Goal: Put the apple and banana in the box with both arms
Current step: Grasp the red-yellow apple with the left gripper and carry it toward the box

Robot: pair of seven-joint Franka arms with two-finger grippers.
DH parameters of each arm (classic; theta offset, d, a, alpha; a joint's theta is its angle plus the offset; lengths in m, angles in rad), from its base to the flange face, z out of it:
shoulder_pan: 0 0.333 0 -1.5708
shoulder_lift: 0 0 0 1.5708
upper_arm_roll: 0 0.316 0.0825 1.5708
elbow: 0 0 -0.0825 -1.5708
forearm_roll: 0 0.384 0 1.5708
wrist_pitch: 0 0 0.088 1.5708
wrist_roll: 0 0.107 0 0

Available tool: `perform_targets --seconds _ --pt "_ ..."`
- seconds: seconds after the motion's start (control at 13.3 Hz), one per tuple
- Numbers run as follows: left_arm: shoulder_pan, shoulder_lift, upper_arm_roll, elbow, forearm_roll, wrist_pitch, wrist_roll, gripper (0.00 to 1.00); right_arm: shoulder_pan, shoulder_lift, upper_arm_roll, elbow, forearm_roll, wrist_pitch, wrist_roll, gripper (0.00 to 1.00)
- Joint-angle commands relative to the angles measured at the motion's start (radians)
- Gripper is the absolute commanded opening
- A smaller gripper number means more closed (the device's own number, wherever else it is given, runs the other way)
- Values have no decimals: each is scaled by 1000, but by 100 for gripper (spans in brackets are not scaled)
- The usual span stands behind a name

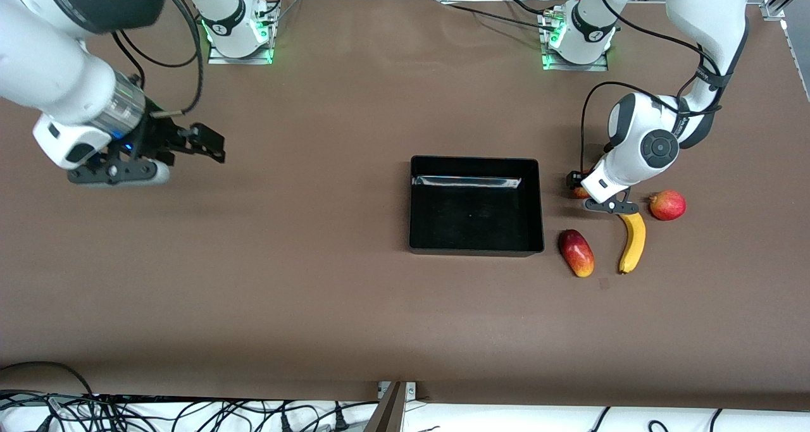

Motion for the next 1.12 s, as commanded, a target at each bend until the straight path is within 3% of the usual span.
perform_targets --seconds 0.0,0.3,0.45,0.82,1.05 --pt "0 -77 -5 44 -5 -117 2 21 9 -105 2 -121 -38 13 -20 100" --pt "-6 -108 -86 310 -7 -465 -74 22 -46 -139 17 -152 -52 4 -76 100" --pt "-6 -81 -132 430 -10 -571 -138 22 -185 -148 133 -152 -58 -2 -118 100" --pt "-112 -3 -194 515 -19 -572 -365 22 -492 -162 397 -149 -87 -24 -170 100" --pt "-155 91 -194 527 -7 -497 -407 23 -491 -159 404 -134 -124 -22 -160 100"
